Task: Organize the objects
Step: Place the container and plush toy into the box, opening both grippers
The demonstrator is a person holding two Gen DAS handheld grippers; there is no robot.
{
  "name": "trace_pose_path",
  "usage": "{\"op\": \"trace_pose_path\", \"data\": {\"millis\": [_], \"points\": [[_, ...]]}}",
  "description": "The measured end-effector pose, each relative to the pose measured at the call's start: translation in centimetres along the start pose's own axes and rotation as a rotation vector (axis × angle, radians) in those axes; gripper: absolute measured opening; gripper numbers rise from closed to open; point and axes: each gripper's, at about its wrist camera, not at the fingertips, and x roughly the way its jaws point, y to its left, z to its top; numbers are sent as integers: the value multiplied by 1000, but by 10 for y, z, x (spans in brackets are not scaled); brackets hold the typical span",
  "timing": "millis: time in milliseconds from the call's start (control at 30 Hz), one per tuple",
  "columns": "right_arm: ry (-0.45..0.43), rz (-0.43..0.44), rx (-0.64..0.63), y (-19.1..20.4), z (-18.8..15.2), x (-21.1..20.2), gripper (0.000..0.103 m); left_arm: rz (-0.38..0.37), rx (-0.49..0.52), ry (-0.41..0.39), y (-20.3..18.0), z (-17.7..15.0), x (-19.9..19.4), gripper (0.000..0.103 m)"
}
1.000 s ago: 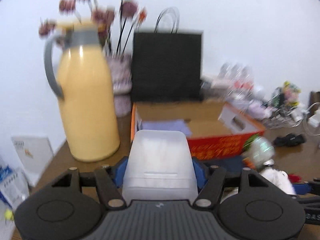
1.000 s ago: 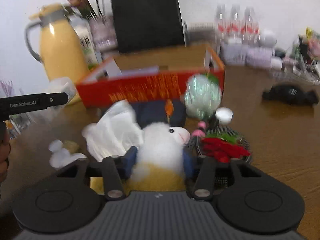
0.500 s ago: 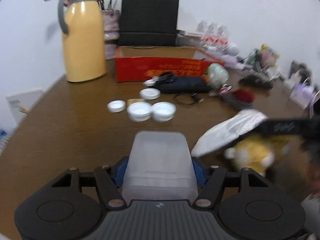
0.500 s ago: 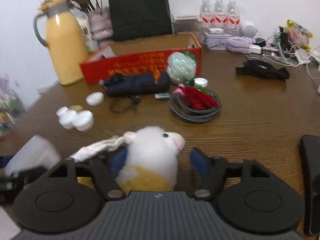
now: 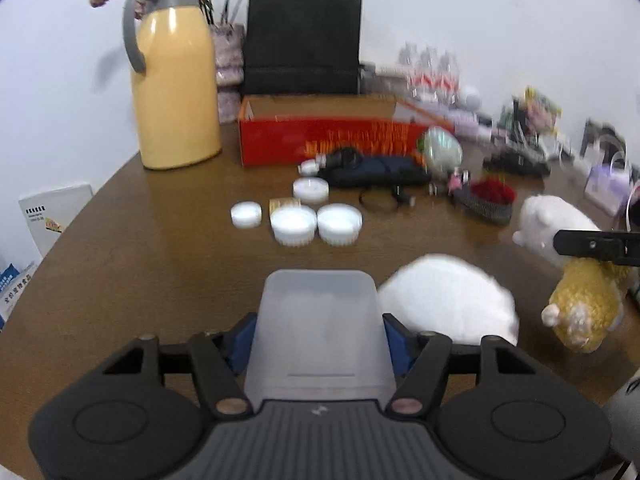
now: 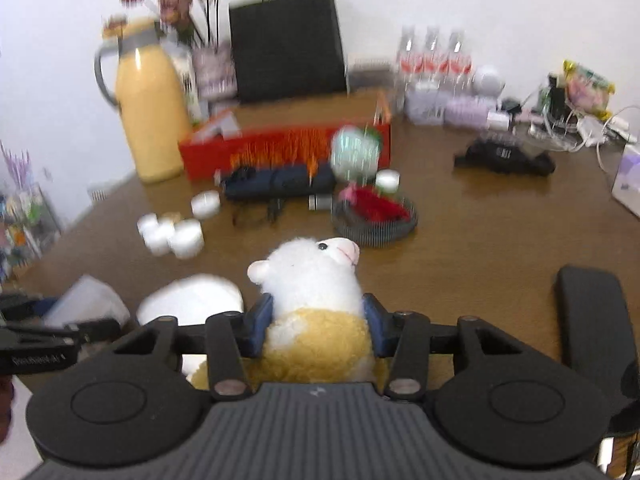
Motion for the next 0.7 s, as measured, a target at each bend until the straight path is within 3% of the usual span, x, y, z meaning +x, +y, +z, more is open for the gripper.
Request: {"op": "trace_pose_path", "data": {"millis": [133,267,333,400,500,600,700], "points": [[-99,67,24,-7,39,2,47,-72,30,-80,8,53,1,64],[-190,64,18,-6,125,38,47,-99,50,-142,19,144,29,64],[-188,63,29,-10,176,77,47,-80,38,-137,23,195,65,64],[-146,52,52,-17,214,123,48,-13,-1,-100,27,236,114,64],[-81,-33,68,-23,246,200,48,36,-50,-14,35,269,189,64],[15,-58,135,-35,249,261,48,59,-36,160,41,273,264,64],[114,-154,111,-33,240,305,50,118,-35,190,42,264,297,64]]}}
